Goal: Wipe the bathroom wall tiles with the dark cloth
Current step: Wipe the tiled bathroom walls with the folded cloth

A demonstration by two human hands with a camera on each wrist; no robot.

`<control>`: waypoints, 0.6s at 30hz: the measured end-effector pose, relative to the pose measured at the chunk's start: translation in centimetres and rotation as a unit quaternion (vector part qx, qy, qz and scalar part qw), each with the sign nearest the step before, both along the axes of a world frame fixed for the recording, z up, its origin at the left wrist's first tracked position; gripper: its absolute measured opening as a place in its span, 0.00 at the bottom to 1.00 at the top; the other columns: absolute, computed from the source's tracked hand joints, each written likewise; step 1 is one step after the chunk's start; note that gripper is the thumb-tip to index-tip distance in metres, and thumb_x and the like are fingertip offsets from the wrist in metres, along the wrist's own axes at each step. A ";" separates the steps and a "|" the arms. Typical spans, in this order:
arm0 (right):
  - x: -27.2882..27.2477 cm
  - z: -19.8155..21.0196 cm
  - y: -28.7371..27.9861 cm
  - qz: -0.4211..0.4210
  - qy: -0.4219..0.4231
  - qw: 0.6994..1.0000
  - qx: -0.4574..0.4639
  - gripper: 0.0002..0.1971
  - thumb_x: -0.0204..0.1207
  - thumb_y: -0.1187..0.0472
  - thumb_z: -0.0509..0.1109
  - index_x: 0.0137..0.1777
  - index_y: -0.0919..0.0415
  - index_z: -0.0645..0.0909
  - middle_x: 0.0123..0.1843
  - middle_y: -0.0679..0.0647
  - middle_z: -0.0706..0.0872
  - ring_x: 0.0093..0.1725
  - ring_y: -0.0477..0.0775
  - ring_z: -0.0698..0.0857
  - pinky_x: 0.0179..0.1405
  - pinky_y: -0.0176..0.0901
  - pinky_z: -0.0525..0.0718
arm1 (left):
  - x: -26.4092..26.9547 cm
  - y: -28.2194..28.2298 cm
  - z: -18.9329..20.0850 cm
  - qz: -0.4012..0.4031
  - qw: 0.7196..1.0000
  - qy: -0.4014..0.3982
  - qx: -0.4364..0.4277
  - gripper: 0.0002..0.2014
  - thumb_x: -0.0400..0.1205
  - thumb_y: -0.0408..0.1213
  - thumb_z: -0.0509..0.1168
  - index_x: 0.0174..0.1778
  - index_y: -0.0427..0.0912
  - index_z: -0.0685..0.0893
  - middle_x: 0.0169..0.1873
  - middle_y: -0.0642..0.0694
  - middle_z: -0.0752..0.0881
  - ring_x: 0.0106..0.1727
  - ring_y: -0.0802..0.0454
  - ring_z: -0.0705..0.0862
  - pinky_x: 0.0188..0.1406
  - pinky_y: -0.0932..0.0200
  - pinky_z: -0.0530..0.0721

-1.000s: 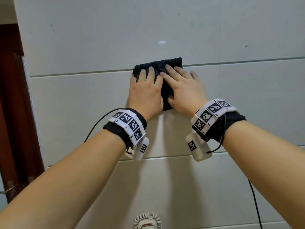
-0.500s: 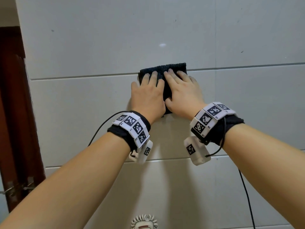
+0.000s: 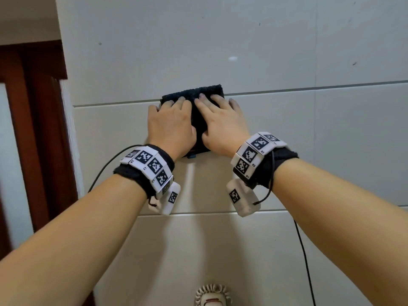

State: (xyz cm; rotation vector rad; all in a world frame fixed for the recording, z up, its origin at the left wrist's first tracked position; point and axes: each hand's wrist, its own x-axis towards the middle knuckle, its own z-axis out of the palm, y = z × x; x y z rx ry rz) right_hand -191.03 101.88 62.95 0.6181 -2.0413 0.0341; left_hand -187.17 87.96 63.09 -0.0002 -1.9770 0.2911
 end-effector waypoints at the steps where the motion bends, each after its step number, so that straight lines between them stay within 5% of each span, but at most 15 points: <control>1: -0.1 0.0 0.0 0.002 -0.001 1.000 0.000 0.40 0.73 0.53 0.63 0.86 0.53 0.55 0.87 0.48 0.57 0.85 0.54 0.56 0.81 0.62 0.54 | 0.0 -0.1 0.1 -0.003 1.000 0.000 -0.002 0.22 0.76 0.41 0.62 0.66 0.39 0.78 0.66 0.44 0.84 0.63 0.41 0.82 0.54 0.44 0.73; 7: -0.2 0.2 1.4 -0.013 0.005 1.000 0.020 0.42 0.73 0.55 0.66 0.87 0.52 0.53 0.88 0.45 0.56 0.85 0.49 0.55 0.81 0.65 0.52 | -0.6 1.3 -0.1 -0.044 0.999 0.021 0.020 0.19 0.69 0.39 0.59 0.52 0.34 0.82 0.48 0.37 0.88 0.45 0.36 0.85 0.45 0.43 0.77; 11: -0.4 0.2 3.3 -0.019 0.006 1.000 0.015 0.42 0.73 0.55 0.66 0.87 0.52 0.53 0.88 0.45 0.55 0.85 0.49 0.55 0.82 0.66 0.52 | -1.5 2.3 -0.4 -0.051 0.998 0.028 0.003 0.20 0.70 0.40 0.59 0.55 0.36 0.82 0.65 0.38 0.85 0.55 0.36 0.84 0.49 0.45 0.76; 18: -0.9 -0.3 10.7 -0.069 0.003 0.998 0.002 0.44 0.72 0.56 0.67 0.87 0.51 0.50 0.88 0.44 0.52 0.85 0.50 0.54 0.82 0.66 0.53 | -2.4 9.0 -0.3 -0.081 0.997 0.004 -0.019 0.24 0.71 0.42 0.60 0.62 0.38 0.81 0.72 0.40 0.81 0.64 0.37 0.81 0.55 0.43 0.76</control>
